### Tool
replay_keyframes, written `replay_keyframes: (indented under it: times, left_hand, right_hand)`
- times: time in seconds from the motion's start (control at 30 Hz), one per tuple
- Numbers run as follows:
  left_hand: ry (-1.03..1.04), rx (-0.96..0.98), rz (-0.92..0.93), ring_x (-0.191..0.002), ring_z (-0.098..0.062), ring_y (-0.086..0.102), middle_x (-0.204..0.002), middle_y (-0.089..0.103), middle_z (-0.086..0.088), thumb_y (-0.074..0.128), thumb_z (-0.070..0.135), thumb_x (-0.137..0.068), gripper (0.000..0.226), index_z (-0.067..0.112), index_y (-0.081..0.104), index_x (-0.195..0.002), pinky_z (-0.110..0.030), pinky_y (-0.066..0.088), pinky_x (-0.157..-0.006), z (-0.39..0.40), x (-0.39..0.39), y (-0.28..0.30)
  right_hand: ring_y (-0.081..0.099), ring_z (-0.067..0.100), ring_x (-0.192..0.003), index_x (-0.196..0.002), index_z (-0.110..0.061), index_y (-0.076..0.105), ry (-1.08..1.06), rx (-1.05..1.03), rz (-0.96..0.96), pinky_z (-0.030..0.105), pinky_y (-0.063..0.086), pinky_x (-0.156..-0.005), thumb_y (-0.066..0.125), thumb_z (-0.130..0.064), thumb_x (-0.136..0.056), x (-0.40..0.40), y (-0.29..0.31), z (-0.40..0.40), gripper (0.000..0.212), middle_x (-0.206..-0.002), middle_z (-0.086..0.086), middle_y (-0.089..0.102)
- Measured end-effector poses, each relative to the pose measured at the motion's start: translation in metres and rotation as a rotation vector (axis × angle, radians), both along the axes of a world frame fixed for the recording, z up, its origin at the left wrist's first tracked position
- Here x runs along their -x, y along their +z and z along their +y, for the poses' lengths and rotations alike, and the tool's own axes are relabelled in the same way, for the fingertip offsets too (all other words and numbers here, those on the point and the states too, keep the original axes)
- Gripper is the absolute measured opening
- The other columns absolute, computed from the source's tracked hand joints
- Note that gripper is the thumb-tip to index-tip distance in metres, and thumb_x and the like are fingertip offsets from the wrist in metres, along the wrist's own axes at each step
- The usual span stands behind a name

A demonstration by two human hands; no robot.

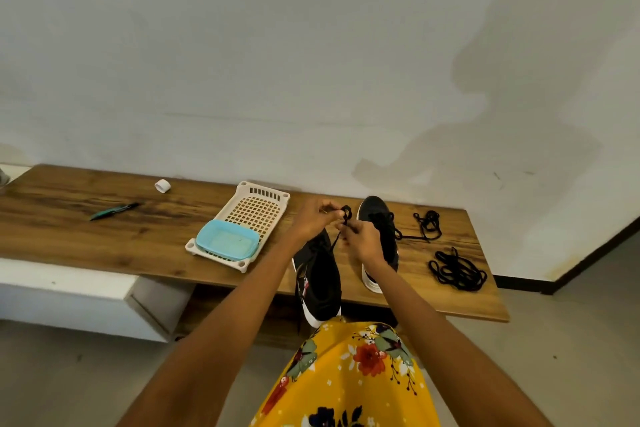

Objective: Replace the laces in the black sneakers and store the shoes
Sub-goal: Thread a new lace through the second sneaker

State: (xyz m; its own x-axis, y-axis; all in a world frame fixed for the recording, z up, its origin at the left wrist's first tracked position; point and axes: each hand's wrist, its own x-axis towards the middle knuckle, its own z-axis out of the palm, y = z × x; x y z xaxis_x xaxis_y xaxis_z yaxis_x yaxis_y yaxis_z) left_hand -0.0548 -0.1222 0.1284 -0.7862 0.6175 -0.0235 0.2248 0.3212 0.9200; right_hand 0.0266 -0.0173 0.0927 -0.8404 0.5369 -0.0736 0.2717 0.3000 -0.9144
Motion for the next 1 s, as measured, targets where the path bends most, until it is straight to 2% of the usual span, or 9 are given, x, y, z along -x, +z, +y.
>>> replay_keyframes:
  times: [0.13,0.23,0.33,0.4,0.47,0.63,0.77,0.9,1.0]
  left_hand:
    - [0.173,0.248,0.065,-0.102,-0.019,0.062,-0.109,0.068,-0.007,0.061,0.008,-0.088,0.02,0.01,0.069,-0.105,-0.029,0.046,-0.091,-0.02,0.005,-0.035]
    - [0.182,0.441,0.036,-0.104,-0.02,0.061,-0.115,0.066,-0.008,0.053,0.005,-0.09,0.025,0.01,0.068,-0.11,-0.029,0.047,-0.087,-0.036,-0.003,-0.069]
    - [0.173,0.519,0.05,-0.101,-0.021,0.061,-0.11,0.067,-0.01,0.055,0.009,-0.09,0.021,0.005,0.067,-0.108,-0.028,0.046,-0.082,-0.04,-0.013,-0.094]
    - [0.201,0.476,0.01,-0.099,-0.02,0.061,-0.107,0.067,-0.011,0.056,0.009,-0.091,0.019,0.003,0.066,-0.106,-0.024,0.045,-0.078,-0.038,-0.014,-0.106]
    - [0.241,0.437,-0.002,-0.091,-0.016,0.059,-0.096,0.065,-0.008,0.056,0.009,-0.091,0.012,0.007,0.066,-0.097,-0.017,0.041,-0.067,-0.036,-0.013,-0.113]
    - [0.289,0.388,0.034,-0.079,-0.012,0.053,-0.084,0.06,-0.002,0.053,0.011,-0.093,0.007,0.013,0.058,-0.089,-0.013,0.033,-0.056,-0.039,-0.007,-0.117]
    - [0.306,0.348,-0.1,-0.079,-0.011,0.056,-0.091,0.063,-0.001,0.043,0.013,-0.097,0.01,0.014,0.052,-0.093,-0.019,0.04,-0.062,-0.047,0.0,-0.116]
    - [0.336,0.252,-0.243,-0.096,-0.021,0.063,-0.098,0.067,-0.009,0.044,0.011,-0.097,0.01,0.01,0.052,-0.091,-0.036,0.049,-0.087,-0.052,0.0,-0.116]
    - [0.34,0.268,-0.235,-0.091,-0.016,0.059,-0.098,0.065,-0.005,0.046,0.012,-0.096,0.008,0.012,0.051,-0.091,-0.028,0.044,-0.074,-0.05,-0.004,-0.114]
  right_hand:
    - [0.056,0.009,-0.06,-0.085,-0.009,0.066,-0.16,0.19,-0.003,0.017,0.048,-0.057,0.055,-0.016,-0.095,0.001,-0.017,0.009,0.016,-0.067,0.001,0.06]
    - [0.053,0.012,-0.056,-0.072,-0.01,0.06,-0.209,0.223,-0.071,0.021,0.049,-0.054,0.053,-0.015,-0.096,-0.003,-0.035,0.014,0.026,-0.063,0.002,0.057]
    - [0.053,0.015,-0.056,-0.083,-0.005,0.062,-0.238,0.217,-0.19,0.026,0.049,-0.055,0.05,-0.015,-0.098,-0.006,-0.055,0.021,0.022,-0.067,0.004,0.056]
    - [0.062,0.023,-0.075,-0.112,-0.004,0.059,-0.219,0.109,-0.297,0.035,0.053,-0.07,0.048,-0.02,-0.098,-0.007,-0.066,0.02,0.023,-0.089,0.009,0.062]
    - [0.057,0.029,-0.107,-0.134,-0.009,0.045,-0.13,-0.093,-0.349,0.039,0.048,-0.087,0.052,-0.03,-0.096,-0.011,-0.074,0.011,0.044,-0.124,0.011,0.053]
    - [0.046,0.022,-0.125,-0.144,-0.02,0.034,0.187,-0.39,-0.275,0.031,0.042,-0.092,0.055,-0.04,-0.091,-0.009,-0.083,-0.021,0.061,-0.14,0.002,0.04]
    - [0.062,0.021,-0.094,-0.144,-0.026,0.038,0.105,-0.31,-0.264,0.027,0.043,-0.063,0.049,-0.017,-0.091,-0.002,-0.082,-0.017,0.054,-0.118,0.007,0.064]
    - [0.061,0.022,-0.097,-0.138,-0.024,0.045,0.116,-0.297,-0.29,0.025,0.039,-0.066,0.046,-0.015,-0.093,-0.005,-0.078,-0.014,0.046,-0.118,0.006,0.064]
    - [0.055,0.02,-0.081,-0.112,-0.016,0.053,0.145,-0.312,-0.303,0.027,0.035,-0.058,0.051,-0.02,-0.093,-0.009,-0.077,-0.013,0.019,-0.085,0.0,0.059]
